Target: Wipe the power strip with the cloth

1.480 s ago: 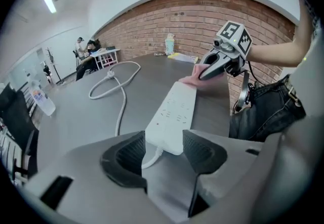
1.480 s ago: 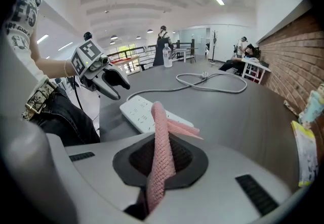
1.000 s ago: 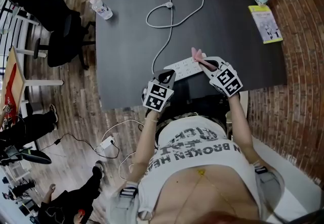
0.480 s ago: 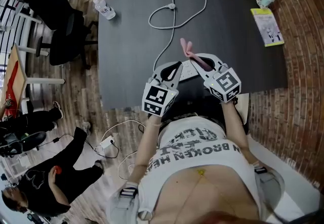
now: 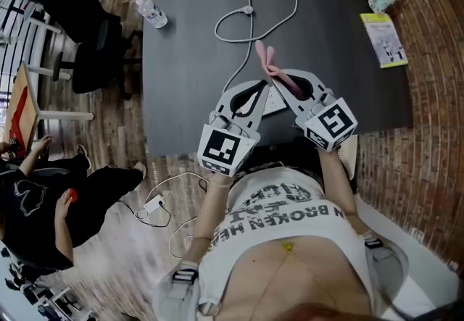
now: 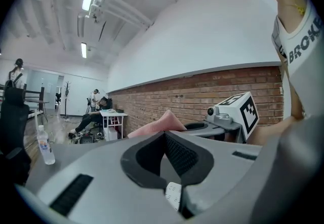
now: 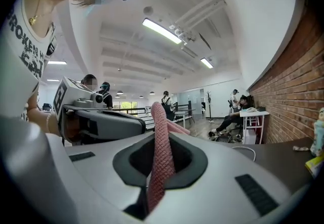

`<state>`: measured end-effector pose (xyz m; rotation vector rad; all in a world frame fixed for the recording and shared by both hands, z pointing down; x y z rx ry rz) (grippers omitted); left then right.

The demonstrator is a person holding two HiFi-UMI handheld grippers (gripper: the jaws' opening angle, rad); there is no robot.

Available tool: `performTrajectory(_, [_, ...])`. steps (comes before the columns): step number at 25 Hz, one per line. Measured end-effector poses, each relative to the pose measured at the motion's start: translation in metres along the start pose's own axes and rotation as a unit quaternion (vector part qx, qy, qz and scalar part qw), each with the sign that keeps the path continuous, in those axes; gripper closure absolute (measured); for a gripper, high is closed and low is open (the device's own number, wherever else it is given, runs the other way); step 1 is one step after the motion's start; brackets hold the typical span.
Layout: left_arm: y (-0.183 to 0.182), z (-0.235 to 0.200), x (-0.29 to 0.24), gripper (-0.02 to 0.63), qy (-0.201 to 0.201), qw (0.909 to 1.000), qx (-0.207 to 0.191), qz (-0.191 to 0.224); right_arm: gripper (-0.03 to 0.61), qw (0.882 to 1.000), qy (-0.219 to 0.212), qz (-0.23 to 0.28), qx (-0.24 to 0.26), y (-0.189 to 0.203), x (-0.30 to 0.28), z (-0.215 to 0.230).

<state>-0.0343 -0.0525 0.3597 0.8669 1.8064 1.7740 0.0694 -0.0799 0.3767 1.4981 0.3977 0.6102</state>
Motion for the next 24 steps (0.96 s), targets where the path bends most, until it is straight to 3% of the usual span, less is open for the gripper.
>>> performTrajectory(24, [-0.018,0.01,0.006,0.606,0.002,0.9998,-0.006,0.019,0.562,1.0,0.0,-0.002,0.009,-0.016,0.008,-0.003])
Point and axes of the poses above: the fingertips, and each gripper's own axes: x backward along the fingers, z to its right, y out of its underside, the point moved 6 cm from there along x, backward along the fingers, and after that the axes turned 14 degrees about z, right-handed, at the moved point
